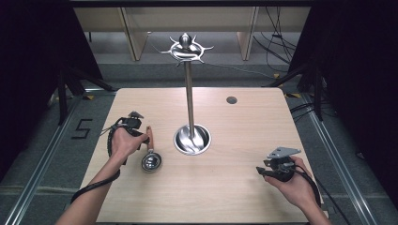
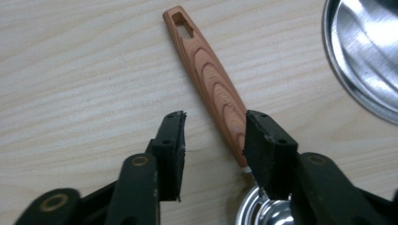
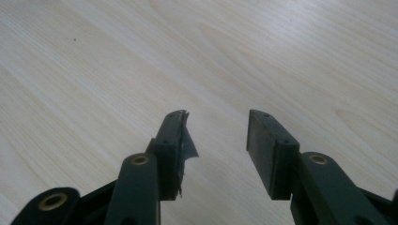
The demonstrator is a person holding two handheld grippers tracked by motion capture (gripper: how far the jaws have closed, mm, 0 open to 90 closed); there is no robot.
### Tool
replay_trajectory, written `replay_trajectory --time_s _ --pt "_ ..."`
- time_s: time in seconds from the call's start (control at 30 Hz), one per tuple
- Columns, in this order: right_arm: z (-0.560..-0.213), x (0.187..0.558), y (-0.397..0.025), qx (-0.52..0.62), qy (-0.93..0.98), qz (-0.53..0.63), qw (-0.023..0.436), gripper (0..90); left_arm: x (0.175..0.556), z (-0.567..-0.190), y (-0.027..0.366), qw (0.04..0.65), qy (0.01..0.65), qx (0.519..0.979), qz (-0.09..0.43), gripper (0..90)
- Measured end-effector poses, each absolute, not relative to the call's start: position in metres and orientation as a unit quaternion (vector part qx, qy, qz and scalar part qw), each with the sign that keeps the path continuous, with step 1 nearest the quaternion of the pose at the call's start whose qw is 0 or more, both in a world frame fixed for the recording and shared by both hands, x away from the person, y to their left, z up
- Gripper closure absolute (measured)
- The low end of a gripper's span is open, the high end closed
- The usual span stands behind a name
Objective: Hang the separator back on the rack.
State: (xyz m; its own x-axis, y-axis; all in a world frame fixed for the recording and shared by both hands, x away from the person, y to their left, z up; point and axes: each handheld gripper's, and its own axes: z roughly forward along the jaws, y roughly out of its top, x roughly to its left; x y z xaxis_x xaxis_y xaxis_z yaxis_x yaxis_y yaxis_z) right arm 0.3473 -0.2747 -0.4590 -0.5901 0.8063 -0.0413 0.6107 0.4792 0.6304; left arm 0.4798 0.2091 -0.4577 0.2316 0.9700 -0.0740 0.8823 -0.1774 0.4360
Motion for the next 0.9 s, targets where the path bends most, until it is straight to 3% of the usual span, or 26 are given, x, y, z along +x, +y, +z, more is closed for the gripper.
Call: replay_trajectory --time_s 0.2,0.33,0.5,0.9 --pt "-0.458 0.346 -0.275 0.422 0.841 0.292 0.172 58.4 0.487 -0.456 0.204 0.190 0.625 0.753 0.082 43.3" --pt "-0.457 0.346 -0.276 0.427 0.841 0.290 0.165 58.2 0.493 -0.460 0.197 0.176 0.636 0.749 0.068 41.5" --pt "-0.458 0.346 -0.275 0.429 0.839 0.292 0.165 58.0 0.497 -0.466 0.194 0.163 0.646 0.743 0.062 41.7" --pt "-0.458 0.346 -0.274 0.423 0.844 0.288 0.163 58.0 0.502 -0.479 0.189 0.136 0.634 0.759 0.060 53.0"
